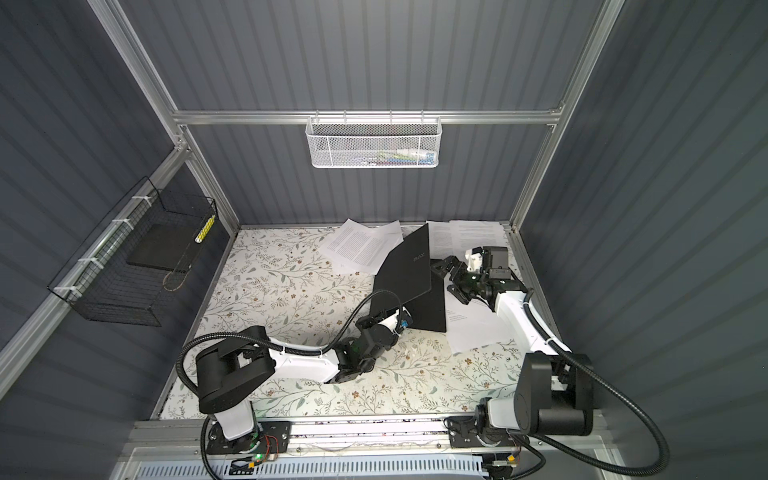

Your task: Put the files into the folder

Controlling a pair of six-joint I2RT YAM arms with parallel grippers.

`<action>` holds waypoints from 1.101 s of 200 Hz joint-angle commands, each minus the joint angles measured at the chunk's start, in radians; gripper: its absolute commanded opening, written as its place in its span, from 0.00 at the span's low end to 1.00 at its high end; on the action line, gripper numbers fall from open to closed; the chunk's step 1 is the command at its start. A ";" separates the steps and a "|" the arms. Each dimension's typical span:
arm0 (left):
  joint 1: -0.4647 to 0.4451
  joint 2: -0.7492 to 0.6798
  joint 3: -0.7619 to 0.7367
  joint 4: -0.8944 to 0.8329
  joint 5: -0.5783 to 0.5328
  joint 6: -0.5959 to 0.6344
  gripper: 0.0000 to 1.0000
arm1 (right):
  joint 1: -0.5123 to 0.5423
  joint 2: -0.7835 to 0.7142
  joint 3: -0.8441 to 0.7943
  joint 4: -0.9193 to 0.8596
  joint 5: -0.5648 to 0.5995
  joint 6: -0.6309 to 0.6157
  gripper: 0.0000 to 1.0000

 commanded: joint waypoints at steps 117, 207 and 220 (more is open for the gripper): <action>-0.025 -0.021 -0.026 0.021 0.015 -0.049 0.00 | 0.080 0.209 0.089 0.159 -0.049 0.073 0.45; -0.041 -0.161 0.004 -0.068 0.110 -0.117 0.66 | 0.104 -0.008 0.157 -0.096 0.039 -0.092 0.00; -0.042 -0.219 0.001 -0.087 0.124 -0.137 0.99 | 0.101 -0.069 0.165 -0.151 0.058 -0.105 0.00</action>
